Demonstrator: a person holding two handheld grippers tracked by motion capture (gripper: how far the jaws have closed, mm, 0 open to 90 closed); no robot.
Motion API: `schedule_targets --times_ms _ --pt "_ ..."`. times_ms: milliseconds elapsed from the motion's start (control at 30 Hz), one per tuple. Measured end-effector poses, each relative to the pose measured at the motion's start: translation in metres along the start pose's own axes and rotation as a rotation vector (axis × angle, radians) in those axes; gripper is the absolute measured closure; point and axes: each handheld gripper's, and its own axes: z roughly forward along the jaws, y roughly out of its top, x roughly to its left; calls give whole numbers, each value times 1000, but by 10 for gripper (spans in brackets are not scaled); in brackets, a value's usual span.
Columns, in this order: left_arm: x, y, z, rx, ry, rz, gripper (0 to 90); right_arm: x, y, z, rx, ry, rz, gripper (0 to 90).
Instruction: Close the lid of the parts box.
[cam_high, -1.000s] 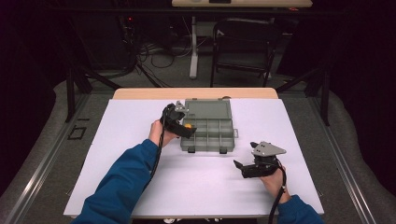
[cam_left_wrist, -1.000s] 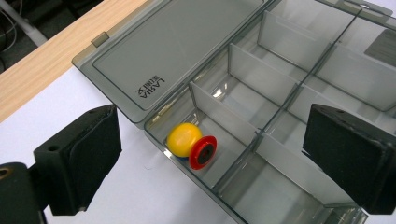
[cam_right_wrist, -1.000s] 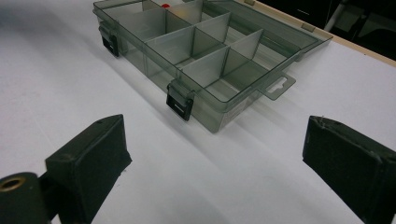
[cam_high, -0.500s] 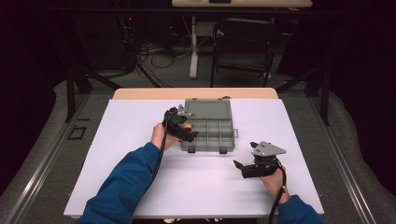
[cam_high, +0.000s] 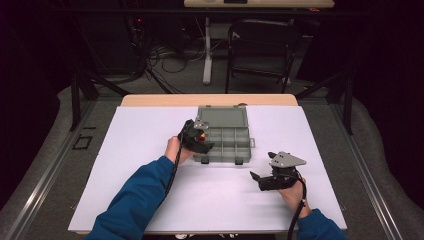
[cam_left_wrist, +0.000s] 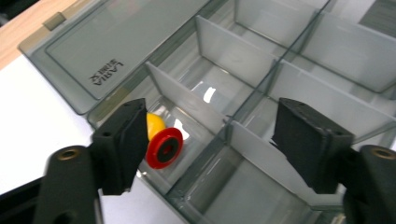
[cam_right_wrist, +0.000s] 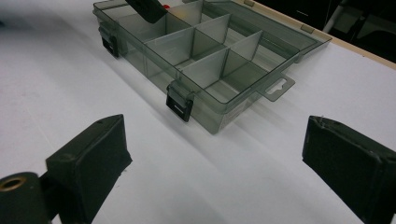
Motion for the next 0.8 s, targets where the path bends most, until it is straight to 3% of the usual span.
schedule_targets --times_ms 267,667,800 --pt "-5 0 2 0 -2 3 433 0 0 0 -1 -2 -1 62" --pt "-12 0 5 16 10 -19 497 -2 2 1 -13 0 2 62" --pt "-15 0 7 20 22 -21 520 -6 4 1 -20 5 24 64"
